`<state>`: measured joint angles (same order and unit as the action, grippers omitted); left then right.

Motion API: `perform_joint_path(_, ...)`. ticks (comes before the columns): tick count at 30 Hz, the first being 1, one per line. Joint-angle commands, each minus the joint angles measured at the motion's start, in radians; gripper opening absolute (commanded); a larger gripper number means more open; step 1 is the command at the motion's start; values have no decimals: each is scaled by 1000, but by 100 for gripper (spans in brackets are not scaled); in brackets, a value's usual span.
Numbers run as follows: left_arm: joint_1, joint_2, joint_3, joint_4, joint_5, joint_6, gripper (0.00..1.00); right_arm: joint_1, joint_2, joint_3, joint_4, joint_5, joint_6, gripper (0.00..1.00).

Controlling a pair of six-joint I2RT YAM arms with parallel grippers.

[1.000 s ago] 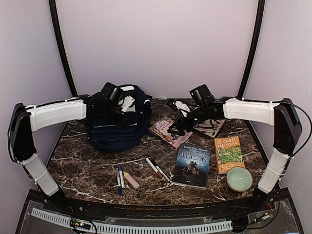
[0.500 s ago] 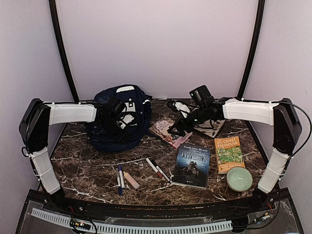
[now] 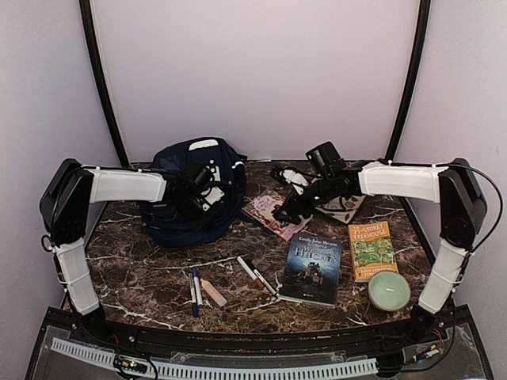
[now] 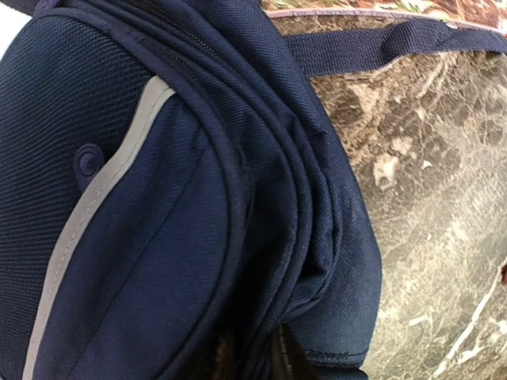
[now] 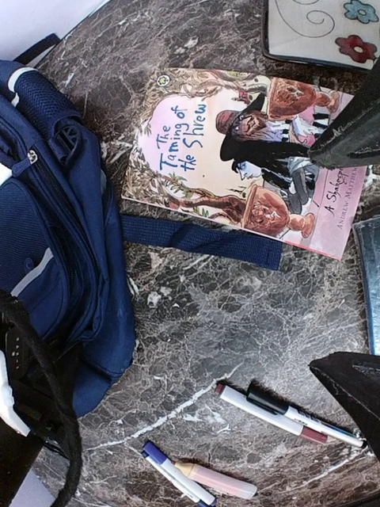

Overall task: Pack the student bag
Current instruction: Adjust the student bag at the corner of the board.

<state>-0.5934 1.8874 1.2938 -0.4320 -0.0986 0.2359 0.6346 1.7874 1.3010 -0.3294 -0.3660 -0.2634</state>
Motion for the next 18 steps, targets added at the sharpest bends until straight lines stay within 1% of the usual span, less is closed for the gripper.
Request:
perform_joint_path(1,1,-26,4,75,-66,0,13,-4,15,7,1,19,-20,80)
perform_joint_path(4,1,-55,6,107,-67,-17,4,-7,-2,19,-31,69,-52,79)
perform_joint_path(6,1,-72,7,123,-70,-38,0,-16,-21,24,-56,95,-71,79)
perform_joint_path(11,1,-87,-14,154,-72,-128,0,-62,-68,25,-190,129,-94,78)
perform_joint_path(13,4,-79,-24,160,-105,-154,0,-91,-92,-1,-218,135,-94,78)
perform_joint_path(15,9,-70,-31,131,-157,-180,0,-123,-105,-22,-247,140,-91,78)
perform_joint_path(18,39,-94,-91,142,-169,-227,0,-181,-105,-35,-264,141,-80,78)
